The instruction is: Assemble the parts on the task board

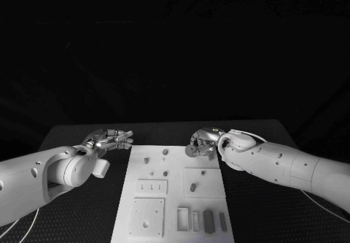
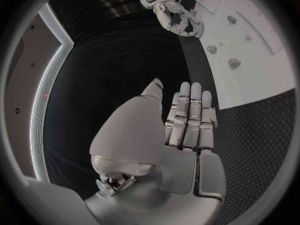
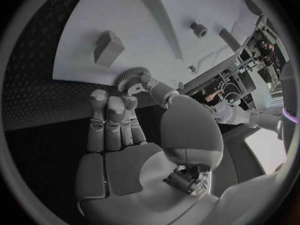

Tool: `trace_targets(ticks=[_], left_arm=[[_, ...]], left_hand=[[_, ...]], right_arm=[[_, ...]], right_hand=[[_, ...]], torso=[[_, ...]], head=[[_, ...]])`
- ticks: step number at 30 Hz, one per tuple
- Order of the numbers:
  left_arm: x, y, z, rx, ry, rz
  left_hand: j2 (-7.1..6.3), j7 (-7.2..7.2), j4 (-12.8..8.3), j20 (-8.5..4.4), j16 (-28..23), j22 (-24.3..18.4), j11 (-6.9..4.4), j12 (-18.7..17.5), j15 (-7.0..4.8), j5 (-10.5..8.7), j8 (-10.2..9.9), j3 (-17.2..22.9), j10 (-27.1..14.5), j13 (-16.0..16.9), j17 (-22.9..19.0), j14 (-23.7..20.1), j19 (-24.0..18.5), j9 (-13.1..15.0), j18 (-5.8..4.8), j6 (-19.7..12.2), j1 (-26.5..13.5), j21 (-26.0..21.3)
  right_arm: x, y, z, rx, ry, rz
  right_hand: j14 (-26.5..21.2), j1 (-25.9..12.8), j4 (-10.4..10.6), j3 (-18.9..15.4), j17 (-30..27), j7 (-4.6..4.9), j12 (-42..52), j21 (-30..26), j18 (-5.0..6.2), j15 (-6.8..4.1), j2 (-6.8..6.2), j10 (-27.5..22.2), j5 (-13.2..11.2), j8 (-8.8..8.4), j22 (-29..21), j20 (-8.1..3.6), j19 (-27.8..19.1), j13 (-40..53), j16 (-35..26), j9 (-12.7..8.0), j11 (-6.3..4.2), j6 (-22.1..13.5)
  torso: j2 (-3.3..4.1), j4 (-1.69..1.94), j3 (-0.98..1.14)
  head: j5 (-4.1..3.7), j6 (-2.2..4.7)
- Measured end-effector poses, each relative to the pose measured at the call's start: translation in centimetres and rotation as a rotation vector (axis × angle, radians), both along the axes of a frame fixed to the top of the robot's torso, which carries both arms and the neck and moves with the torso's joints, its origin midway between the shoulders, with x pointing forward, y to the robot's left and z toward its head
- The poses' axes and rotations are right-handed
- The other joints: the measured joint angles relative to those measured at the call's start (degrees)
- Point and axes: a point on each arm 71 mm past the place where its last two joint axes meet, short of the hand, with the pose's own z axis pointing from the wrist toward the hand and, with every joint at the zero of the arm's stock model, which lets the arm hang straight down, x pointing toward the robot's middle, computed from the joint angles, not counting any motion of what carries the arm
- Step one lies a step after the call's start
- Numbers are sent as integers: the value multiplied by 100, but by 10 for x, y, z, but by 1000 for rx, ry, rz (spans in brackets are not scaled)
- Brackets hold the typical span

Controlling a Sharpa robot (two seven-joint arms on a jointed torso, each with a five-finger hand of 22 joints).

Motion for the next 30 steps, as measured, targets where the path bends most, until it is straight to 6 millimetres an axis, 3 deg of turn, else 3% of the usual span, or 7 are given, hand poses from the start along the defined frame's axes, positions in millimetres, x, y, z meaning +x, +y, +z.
trace_targets(ticks=[7,16,23,30], left_arm=[[0,0,0,0,1,1],[0,1,0,1,1,2],[0,0,0,1,2,1],[0,1,0,1,2,2]], left_hand=[[0,0,0,0,0,0,0,0,0,0,0,0,0,0,0,0,0,0,0,0,0,0],[0,0,0,0,0,0,0,-22,0,0,0,0,0,5,1,0,0,-1,0,0,0,0],[0,0,0,0,0,0,0,-22,0,0,0,0,0,4,-4,0,0,-1,0,0,0,0],[0,0,0,0,0,0,0,-22,0,0,0,0,0,4,-4,0,0,4,0,0,0,0]], right_arm=[[-1,2,-2,-23,-33,12],[-4,10,-5,-42,-71,33],[-5,11,-5,-56,-87,37],[-6,12,-6,-69,-98,41]], right_hand=[[0,0,0,0,-2,-4,33,0,3,0,-1,1,0,44,0,1,0,-39,0,15,-18,4],[20,-155,67,-67,-9,-4,78,1,3,-18,-152,2,4,20,0,1,0,-113,0,-3,-18,4],[20,-392,160,-191,-16,-4,123,22,6,-18,-135,2,126,-1,1,2,0,-199,-2,-7,-20,4],[42,-389,140,-172,-20,-5,190,22,6,-39,-132,7,48,22,-2,-12,-31,-270,-2,-9,-25,5]], torso=[[0,1,5],[0,9,9],[1,5,5],[0,6,1]], head=[[-1,-7],[10,-20],[21,-18],[12,-12]])
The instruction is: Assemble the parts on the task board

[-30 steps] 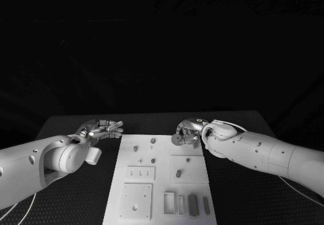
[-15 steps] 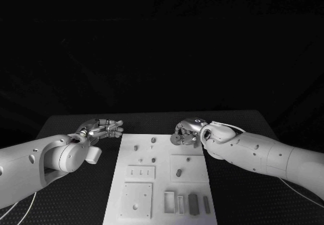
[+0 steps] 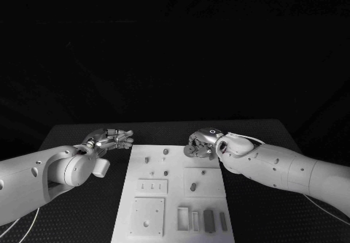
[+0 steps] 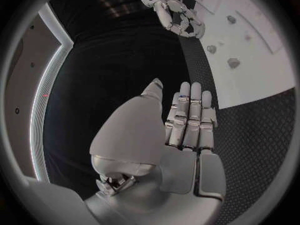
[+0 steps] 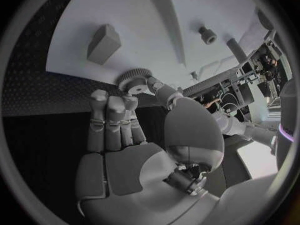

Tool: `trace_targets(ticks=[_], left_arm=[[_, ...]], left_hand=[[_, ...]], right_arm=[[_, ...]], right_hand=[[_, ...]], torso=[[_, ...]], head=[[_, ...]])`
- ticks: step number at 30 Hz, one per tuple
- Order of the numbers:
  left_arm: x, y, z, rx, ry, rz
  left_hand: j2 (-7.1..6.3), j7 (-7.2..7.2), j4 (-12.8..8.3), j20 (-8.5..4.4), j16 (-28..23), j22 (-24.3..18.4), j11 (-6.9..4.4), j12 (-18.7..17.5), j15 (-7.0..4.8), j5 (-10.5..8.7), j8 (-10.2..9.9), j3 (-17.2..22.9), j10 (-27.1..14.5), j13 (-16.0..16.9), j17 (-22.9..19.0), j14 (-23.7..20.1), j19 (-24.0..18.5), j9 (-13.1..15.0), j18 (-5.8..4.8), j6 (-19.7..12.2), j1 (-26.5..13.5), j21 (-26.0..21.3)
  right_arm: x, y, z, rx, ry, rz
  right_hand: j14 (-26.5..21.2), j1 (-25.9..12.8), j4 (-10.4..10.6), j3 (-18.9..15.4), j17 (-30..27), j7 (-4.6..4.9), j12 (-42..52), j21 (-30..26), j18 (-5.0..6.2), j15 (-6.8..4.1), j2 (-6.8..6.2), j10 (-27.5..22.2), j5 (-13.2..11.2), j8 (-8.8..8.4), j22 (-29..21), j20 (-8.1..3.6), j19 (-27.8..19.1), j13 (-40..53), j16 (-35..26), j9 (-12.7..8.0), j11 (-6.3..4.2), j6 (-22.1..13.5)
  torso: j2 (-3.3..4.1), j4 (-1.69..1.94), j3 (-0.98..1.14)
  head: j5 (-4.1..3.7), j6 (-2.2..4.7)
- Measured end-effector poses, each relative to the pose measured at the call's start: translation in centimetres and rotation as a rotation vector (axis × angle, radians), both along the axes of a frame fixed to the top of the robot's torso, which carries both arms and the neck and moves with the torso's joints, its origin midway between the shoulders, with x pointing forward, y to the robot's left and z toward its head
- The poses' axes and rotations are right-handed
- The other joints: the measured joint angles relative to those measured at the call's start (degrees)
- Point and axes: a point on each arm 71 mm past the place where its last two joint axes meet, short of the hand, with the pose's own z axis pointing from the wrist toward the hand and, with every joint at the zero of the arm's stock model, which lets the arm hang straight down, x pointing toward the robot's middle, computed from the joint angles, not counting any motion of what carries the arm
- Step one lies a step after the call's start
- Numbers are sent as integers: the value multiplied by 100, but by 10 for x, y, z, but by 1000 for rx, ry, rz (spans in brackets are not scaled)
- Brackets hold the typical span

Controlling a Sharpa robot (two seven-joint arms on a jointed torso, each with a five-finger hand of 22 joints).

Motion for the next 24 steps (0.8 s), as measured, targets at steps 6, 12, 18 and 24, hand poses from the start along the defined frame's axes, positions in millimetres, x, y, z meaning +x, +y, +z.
trace_targets(ticks=[6,12,18,24], left_arm=[[0,0,0,0,1,0],[0,0,0,0,2,0],[0,0,0,1,3,0],[-1,0,0,1,5,1]], left_hand=[[0,0,0,0,0,0,0,0,0,0,0,0,0,0,0,0,0,0,0,0,0,0],[0,0,0,0,0,0,0,0,0,0,0,0,0,0,0,0,0,-1,0,0,0,0],[0,0,0,0,0,0,0,0,0,0,0,0,0,-1,1,0,0,-1,0,0,0,0],[0,0,0,0,0,0,0,0,0,0,0,0,0,4,-4,0,0,-1,0,0,0,0]], right_arm=[[-1,1,-1,-13,-15,0],[-2,3,-1,-31,-33,4],[-3,7,-1,-41,-44,16],[-5,11,-1,-46,-57,22]], right_hand=[[29,51,88,193,-14,-2,27,23,0,-28,51,-6,-44,54,-22,0,0,-86,0,8,6,2],[22,139,168,474,-16,-19,50,23,0,-66,17,24,-71,101,-41,-22,22,-176,0,41,-25,19],[29,474,10,820,-15,-19,78,44,0,-73,23,32,-94,123,-47,-22,22,-221,0,29,-59,19],[50,558,36,953,-15,-19,93,72,0,-94,56,44,-111,128,-51,-22,22,-262,1,29,-107,18]], torso=[[0,2,-1],[0,0,-1],[0,1,1],[1,-1,4]], head=[[-3,0],[3,4],[-8,5],[2,2]])
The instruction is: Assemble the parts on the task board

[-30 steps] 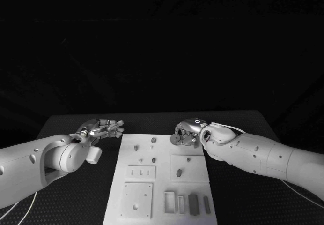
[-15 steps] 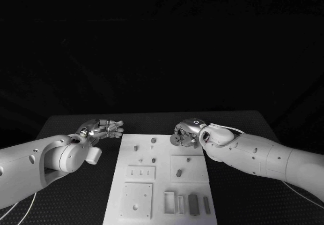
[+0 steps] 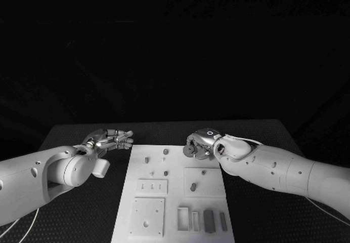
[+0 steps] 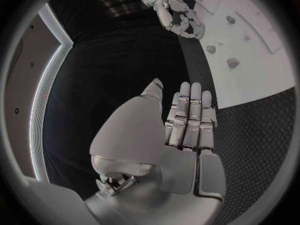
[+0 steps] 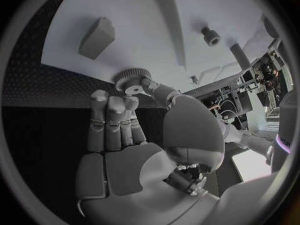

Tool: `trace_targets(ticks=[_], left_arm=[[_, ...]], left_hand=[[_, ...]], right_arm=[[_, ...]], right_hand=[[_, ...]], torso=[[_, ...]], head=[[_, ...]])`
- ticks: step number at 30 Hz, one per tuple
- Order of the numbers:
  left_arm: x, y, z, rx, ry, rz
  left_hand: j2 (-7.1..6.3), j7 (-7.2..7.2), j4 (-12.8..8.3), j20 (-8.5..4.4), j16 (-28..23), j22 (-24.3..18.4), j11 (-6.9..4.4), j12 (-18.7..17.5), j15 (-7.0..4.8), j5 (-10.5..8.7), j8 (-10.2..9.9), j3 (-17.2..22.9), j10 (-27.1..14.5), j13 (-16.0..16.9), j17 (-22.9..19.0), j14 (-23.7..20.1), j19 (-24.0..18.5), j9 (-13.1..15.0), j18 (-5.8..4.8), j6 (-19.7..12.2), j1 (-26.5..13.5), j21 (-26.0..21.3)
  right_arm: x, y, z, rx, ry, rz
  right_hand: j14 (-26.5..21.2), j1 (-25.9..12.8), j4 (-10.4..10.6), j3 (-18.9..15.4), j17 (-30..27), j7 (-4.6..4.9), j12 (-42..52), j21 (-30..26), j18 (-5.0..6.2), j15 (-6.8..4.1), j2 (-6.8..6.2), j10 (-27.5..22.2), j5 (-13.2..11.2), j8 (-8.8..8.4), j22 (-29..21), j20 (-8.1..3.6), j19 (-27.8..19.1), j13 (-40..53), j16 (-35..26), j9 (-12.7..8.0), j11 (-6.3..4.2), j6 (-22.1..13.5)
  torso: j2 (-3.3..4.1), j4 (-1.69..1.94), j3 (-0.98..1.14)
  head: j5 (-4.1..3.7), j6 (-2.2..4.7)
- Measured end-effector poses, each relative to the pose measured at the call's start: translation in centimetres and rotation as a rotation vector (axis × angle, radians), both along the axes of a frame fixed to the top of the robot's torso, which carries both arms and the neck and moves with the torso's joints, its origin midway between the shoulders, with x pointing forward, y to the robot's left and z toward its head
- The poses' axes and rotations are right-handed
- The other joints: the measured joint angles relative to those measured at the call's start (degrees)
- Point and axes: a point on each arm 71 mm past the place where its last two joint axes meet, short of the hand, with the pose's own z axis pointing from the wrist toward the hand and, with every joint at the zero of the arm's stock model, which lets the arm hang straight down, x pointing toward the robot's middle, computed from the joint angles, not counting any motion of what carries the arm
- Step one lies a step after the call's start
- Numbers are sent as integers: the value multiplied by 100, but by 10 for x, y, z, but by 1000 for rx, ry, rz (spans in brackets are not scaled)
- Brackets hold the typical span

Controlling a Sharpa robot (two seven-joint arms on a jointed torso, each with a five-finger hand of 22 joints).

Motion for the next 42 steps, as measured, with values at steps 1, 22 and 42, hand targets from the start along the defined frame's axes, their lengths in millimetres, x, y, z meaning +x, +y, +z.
trace_targets(ticks=[1,22,42], left_arm=[[0,0,0,0,0,0],[0,1,0,4,3,7],[0,0,0,6,2,10]], left_hand=[[0,0,0,0,0,0,0,0,0,0,0,0,0,0,0,0,0,0,0,0,0,0],[0,0,0,20,0,0,0,0,0,0,-23,0,0,-1,0,0,21,4,0,0,0,0],[0,0,0,20,0,0,0,0,0,0,-23,0,0,3,-4,0,21,3,0,0,0,0]], right_arm=[[0,1,0,0,-3,1],[-19,18,14,-31,-108,27],[-43,66,33,-38,-282,93]], right_hand=[[0,16,-2,8,0,0,0,0,0,0,0,0,0,0,0,0,0,0,0,0,0,0],[64,-145,261,190,-40,-65,23,56,56,-43,-236,52,1,124,-49,2,81,-116,2,119,-53,63],[143,-154,404,301,-84,-133,23,60,92,-78,-393,147,1,104,-85,1,146,-213,1,122,-141,131]], torso=[[0,-2,0],[-9,-1,-7],[-5,13,-12]], head=[[1,2],[38,47],[109,88]])
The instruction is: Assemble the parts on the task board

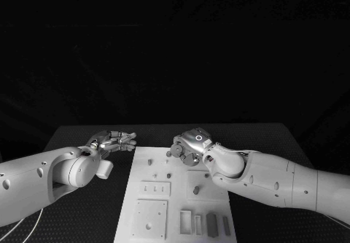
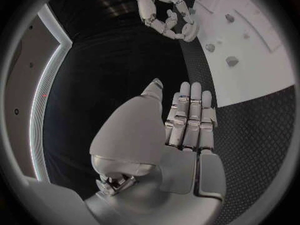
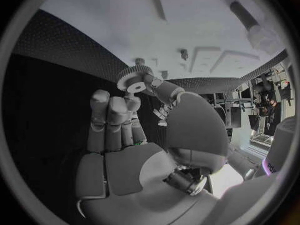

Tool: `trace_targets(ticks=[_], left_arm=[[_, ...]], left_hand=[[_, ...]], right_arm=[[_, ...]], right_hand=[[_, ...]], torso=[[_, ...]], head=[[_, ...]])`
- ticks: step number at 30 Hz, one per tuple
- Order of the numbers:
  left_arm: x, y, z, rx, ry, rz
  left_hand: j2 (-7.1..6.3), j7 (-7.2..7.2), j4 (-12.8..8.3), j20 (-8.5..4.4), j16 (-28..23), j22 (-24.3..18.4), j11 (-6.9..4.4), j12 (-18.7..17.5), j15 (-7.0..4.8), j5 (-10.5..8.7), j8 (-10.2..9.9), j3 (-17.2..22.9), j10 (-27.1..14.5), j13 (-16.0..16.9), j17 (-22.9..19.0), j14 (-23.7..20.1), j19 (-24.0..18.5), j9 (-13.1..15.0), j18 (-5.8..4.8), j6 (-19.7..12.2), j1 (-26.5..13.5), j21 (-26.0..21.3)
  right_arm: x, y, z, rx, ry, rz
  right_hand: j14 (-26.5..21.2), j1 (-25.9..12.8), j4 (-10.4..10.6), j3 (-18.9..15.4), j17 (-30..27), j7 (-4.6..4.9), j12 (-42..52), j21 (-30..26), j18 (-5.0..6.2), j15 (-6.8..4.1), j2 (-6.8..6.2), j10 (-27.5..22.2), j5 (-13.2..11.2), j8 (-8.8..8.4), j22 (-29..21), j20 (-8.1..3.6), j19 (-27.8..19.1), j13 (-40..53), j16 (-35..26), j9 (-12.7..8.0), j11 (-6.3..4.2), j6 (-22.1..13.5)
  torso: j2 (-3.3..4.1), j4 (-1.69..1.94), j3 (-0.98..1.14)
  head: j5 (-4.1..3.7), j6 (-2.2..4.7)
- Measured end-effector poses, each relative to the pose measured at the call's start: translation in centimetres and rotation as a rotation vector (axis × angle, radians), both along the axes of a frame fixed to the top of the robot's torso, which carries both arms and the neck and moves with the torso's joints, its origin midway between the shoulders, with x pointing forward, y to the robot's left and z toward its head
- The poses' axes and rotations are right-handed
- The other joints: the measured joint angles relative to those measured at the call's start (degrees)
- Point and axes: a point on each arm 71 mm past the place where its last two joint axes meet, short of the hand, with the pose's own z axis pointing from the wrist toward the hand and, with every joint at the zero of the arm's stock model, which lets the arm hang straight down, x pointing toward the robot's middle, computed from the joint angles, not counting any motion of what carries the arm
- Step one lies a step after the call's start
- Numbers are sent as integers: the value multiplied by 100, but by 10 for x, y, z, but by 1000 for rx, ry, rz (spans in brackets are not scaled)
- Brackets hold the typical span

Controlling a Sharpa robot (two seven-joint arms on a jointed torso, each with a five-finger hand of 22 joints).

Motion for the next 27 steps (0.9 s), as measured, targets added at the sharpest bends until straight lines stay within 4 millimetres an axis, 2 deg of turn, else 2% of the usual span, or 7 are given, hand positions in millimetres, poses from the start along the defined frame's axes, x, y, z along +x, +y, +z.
trace_targets(ticks=[8,14,27], left_arm=[[0,-2,0,0,0,-2],[0,-2,0,0,-1,-1],[1,-3,0,0,-1,-3]], left_hand=[[0,0,0,0,0,0,0,0,0,0,0,0,0,-1,0,0,0,5,0,0,0,0],[0,0,0,0,0,0,0,0,0,0,0,0,0,-1,-5,0,0,5,0,0,0,0],[0,0,0,0,0,0,0,0,0,0,0,0,0,-2,-4,0,0,4,0,0,0,0]], right_arm=[[-5,22,-1,7,0,36],[-8,35,-10,-6,14,58],[-4,41,-22,-22,34,51]], right_hand=[[1,-12,-1,0,-10,-15,0,22,30,1,-12,10,0,7,-8,9,9,-16,1,3,9,16],[6,-23,-1,-1,-15,-17,0,22,33,-3,-23,11,0,22,-8,9,9,-24,1,6,9,17],[33,-29,-2,-1,-20,-40,0,23,41,-13,-30,41,0,21,-15,10,9,-37,-22,4,21,40]], torso=[[4,5,-3],[5,2,-5],[7,7,-3]], head=[[92,-14],[119,-24],[153,-53]])
